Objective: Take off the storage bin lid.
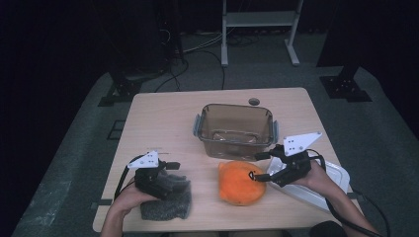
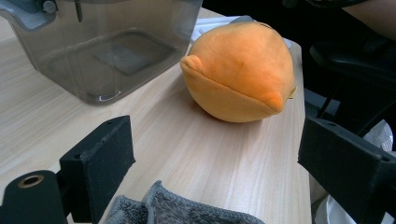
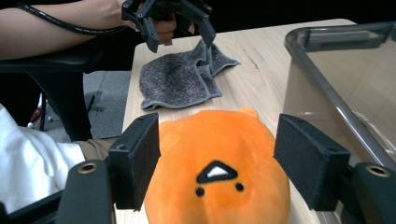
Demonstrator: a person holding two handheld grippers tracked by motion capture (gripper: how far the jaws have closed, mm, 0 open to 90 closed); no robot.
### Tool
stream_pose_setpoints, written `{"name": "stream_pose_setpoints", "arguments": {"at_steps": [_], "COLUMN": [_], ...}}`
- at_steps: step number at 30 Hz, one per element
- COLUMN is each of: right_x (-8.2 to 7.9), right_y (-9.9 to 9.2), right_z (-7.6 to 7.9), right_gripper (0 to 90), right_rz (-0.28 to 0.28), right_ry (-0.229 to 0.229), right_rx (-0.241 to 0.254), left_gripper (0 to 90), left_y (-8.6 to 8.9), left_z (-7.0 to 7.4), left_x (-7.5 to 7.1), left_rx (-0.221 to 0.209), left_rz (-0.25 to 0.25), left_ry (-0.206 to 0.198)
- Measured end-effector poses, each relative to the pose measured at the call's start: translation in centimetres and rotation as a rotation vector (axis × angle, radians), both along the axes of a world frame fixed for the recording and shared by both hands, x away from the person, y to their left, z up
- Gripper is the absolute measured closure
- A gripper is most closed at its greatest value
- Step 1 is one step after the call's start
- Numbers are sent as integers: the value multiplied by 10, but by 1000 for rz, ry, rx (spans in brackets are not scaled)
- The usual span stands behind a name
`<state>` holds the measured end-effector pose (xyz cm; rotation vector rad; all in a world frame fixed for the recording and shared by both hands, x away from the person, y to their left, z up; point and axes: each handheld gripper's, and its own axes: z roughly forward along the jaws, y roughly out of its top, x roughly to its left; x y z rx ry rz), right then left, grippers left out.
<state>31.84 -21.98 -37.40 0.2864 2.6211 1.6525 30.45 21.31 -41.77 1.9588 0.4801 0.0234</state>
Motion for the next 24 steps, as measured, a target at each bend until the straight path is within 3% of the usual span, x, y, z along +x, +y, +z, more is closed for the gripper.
{"name": "stream_pose_setpoints", "arguments": {"at_steps": [14,24], "right_x": [7,13], "right_y": [30,46], "right_z": [-7,-19], "right_gripper": [263,248], "right_rz": [46,46], "right_ry": [11,14], "right_rx": [-55,-103], "left_gripper": [95,95], "left_y": [0,1], "left_z": [0,-1], "left_x": [0,0], "left_rx": [0,-2], "left_rz": [0,3], "left_ry": [0,1]}}
